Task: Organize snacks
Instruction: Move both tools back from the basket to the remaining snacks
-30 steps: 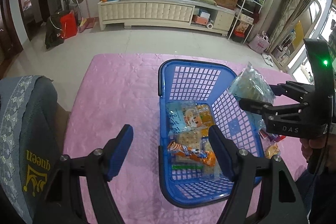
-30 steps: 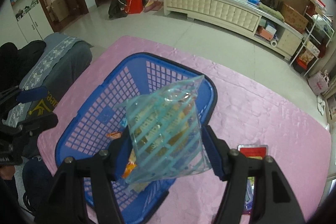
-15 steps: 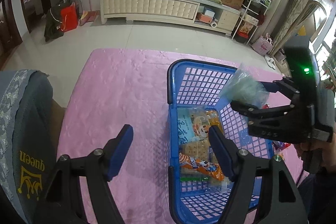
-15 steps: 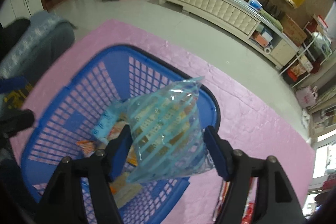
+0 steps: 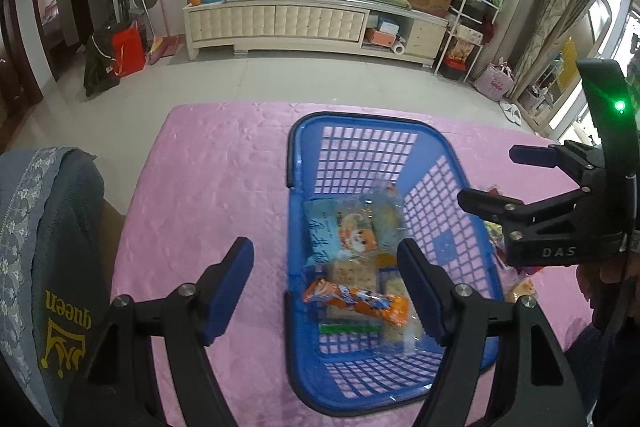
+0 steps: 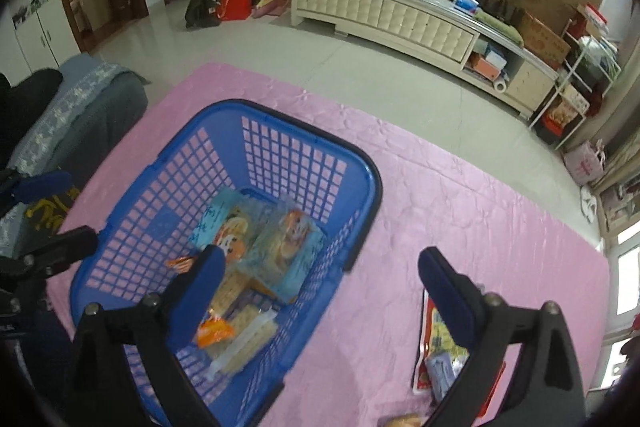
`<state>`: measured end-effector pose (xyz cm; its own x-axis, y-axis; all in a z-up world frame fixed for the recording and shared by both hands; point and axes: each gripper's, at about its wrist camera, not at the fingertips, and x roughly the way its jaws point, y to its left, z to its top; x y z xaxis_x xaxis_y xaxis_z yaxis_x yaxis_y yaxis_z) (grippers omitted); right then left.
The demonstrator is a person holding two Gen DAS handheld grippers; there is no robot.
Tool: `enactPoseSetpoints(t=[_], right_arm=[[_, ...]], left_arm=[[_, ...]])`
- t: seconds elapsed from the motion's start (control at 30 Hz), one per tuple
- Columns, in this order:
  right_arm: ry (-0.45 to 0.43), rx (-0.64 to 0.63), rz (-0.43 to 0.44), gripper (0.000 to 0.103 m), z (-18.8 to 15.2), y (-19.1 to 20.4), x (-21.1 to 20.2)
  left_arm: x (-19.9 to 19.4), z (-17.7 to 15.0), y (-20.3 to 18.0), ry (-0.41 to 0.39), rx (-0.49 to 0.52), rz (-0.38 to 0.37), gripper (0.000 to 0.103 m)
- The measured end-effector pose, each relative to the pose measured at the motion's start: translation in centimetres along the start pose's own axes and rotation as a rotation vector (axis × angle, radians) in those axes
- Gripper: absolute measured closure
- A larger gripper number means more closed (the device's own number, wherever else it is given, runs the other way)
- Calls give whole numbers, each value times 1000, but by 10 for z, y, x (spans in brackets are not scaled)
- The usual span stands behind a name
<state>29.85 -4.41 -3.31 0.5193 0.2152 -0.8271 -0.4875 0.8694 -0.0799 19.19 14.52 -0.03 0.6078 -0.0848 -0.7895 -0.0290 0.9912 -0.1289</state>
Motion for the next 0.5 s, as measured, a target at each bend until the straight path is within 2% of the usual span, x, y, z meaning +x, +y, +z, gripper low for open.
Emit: enactPoseSetpoints(t=[0.5], right_arm=[[-62, 68, 26, 4, -52, -18, -75]], left_arm=[[-49, -14, -56, -59, 52, -46, 31]])
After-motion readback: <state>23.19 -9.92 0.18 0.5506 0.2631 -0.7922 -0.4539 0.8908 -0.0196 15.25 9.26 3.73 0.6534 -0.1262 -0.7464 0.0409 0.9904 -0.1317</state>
